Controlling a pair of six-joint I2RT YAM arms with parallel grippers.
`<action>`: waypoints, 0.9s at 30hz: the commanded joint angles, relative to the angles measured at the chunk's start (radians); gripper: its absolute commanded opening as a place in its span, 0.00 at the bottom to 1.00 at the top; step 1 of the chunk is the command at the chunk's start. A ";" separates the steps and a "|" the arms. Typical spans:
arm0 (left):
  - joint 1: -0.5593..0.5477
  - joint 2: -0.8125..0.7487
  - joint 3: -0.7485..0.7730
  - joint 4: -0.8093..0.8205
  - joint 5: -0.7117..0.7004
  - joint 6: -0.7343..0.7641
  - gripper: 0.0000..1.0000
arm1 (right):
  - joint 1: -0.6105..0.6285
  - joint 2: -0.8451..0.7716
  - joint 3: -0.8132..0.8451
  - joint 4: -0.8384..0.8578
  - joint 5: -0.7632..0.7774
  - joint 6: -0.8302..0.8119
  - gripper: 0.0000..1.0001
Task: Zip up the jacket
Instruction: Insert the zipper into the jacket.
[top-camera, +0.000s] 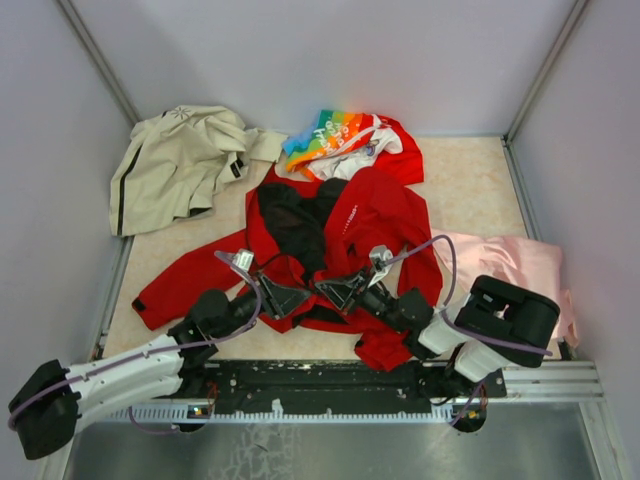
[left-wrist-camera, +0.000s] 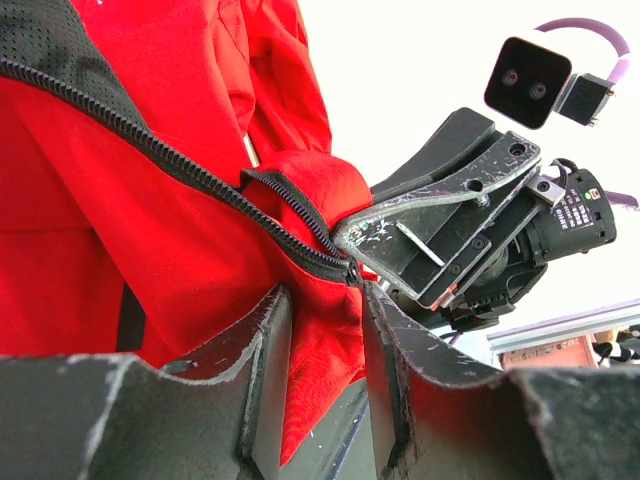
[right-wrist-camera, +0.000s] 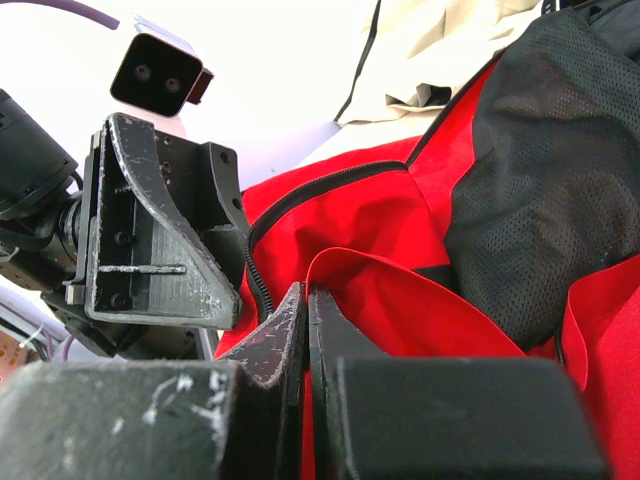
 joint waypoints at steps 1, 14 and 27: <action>-0.005 0.013 -0.007 0.058 0.019 -0.016 0.39 | 0.000 0.002 0.040 0.168 0.011 -0.010 0.00; -0.005 0.090 0.038 0.036 0.057 0.000 0.21 | 0.008 0.022 0.055 0.167 0.016 -0.024 0.00; -0.005 0.220 0.174 -0.157 0.302 0.174 0.00 | 0.005 0.012 0.094 0.166 0.035 -0.065 0.00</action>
